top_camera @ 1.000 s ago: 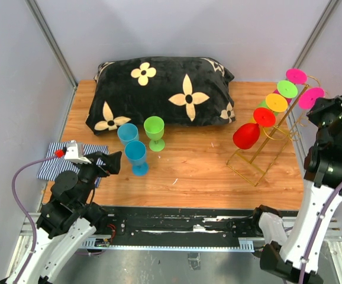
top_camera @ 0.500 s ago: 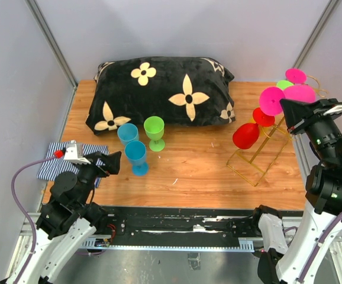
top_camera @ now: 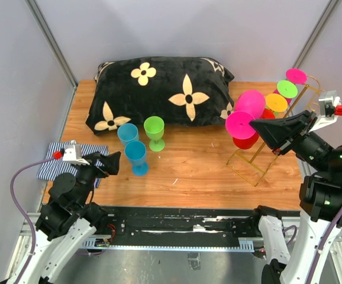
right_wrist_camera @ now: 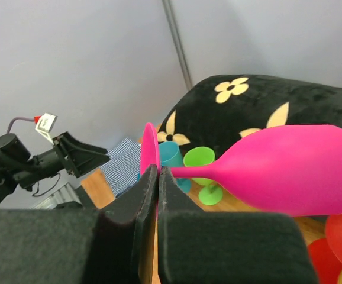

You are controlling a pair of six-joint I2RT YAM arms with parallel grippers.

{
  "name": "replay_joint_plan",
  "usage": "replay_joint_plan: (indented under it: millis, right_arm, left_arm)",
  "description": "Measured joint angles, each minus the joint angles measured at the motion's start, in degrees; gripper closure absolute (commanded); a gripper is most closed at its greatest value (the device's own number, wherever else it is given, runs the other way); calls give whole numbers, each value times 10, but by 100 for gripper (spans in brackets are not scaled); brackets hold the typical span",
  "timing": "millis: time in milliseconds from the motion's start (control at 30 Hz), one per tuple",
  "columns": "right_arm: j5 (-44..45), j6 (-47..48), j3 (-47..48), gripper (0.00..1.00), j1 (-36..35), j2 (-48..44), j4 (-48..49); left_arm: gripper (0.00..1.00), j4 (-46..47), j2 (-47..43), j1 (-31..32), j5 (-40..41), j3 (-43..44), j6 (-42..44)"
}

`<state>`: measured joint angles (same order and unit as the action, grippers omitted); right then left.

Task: Take the wine glass off the wine glass rack
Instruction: Pick up the wine glass from the wine rack, then place the wine glass at the center of the board.

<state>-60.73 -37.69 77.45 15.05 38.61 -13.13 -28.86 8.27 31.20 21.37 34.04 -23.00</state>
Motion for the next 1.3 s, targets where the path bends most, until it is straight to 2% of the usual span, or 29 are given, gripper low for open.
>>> replay_joint_plan:
  millis: [400,567,667,800,1000,1167,1300]
  right_arm:
    - [-76,-39,-64,99,-67,8,68]
    - [-55,-37,-129,99,-152,8,70]
    - [-19,-8,-152,99,-236,15,39]
    - [49,51,-160,99,-372,32,-5]
    - [172,118,-179,99,-539,64,-19]
    - [264,142,-216,99,-634,108,-8]
    - [313,147,-234,99,-674,141,2]
  left_arm:
    - [0,10,-11,0,-68,17,-18]
    - [0,28,7,0,-121,63,-47]
    - [0,52,43,0,-177,92,-64]
    - [1,101,73,0,-270,91,-93]
    - [10,189,106,0,-404,68,-152]
    - [18,266,140,0,-490,9,-205]
    - [21,263,159,0,-508,-9,-217]
